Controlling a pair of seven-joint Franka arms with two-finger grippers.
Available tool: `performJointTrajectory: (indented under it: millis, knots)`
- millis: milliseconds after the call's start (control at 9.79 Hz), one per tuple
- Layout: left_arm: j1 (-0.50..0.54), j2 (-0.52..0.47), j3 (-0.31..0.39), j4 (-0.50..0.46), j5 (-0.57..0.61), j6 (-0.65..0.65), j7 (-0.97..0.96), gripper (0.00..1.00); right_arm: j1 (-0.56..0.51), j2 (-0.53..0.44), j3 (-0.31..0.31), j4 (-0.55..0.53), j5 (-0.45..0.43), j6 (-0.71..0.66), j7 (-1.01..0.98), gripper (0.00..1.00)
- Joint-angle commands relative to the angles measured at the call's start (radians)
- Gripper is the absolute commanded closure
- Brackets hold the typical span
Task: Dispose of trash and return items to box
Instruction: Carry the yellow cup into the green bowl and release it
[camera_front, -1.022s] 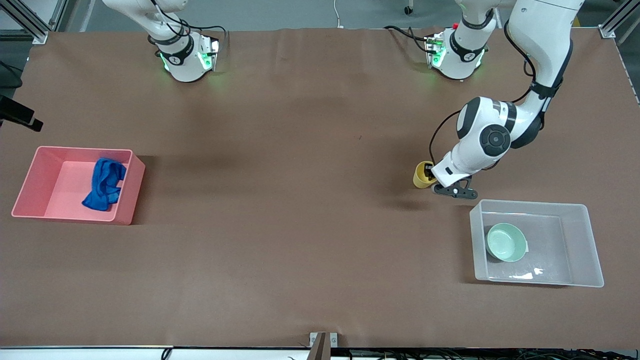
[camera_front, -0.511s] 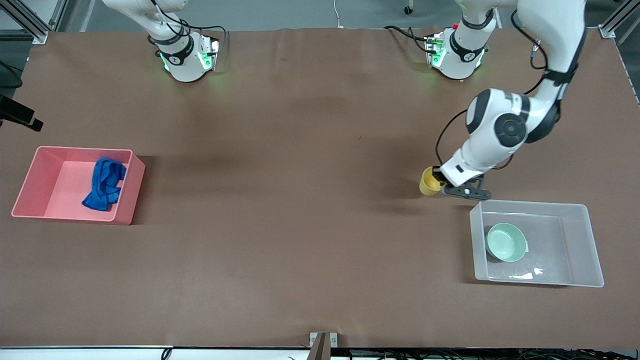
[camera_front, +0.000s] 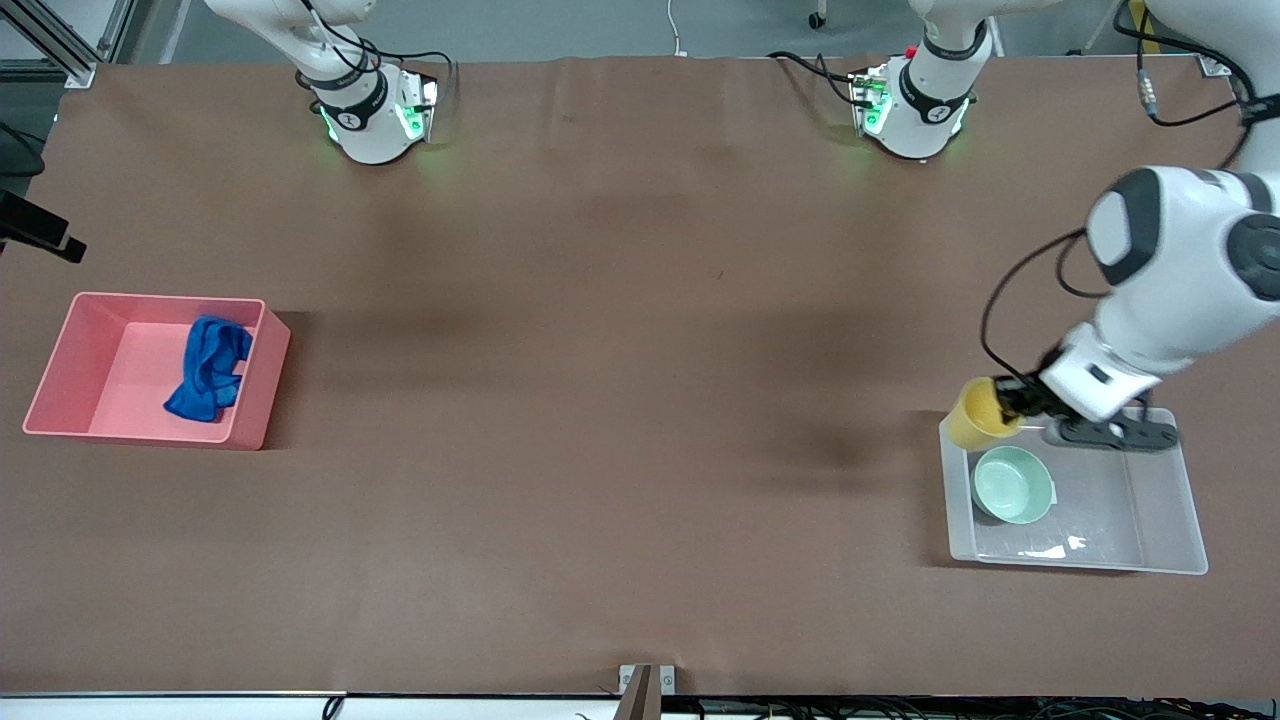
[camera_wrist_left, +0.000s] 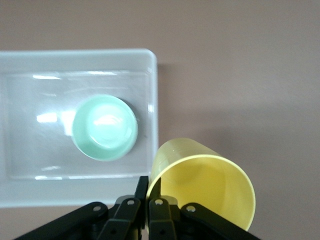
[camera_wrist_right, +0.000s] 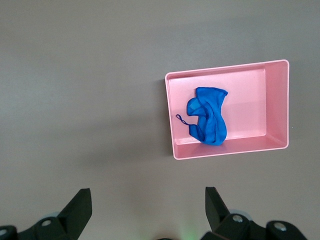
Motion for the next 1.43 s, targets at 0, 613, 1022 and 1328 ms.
performJointTrajectory:
  millis: [0,613,1022,1328]
  knots:
    - [-0.061,0.179,0.154,0.175,-0.035,-0.032,0.127,1.0,-0.007,-0.002,0.005,0.003,-0.002,-0.008,-0.009,0.0]
    - [-0.084,0.381,0.279,0.246,-0.213,0.047,0.301,1.0,-0.009,-0.002,0.005,0.003,-0.002,-0.008,-0.011,0.0]
    - [-0.096,0.408,0.279,0.172,-0.201,0.089,0.301,0.89,-0.009,-0.002,0.005,0.003,0.0,-0.008,-0.011,0.0]
    - [-0.101,0.346,0.28,0.166,-0.198,0.08,0.299,0.0,-0.009,-0.002,0.005,0.003,-0.002,-0.008,-0.009,0.0]
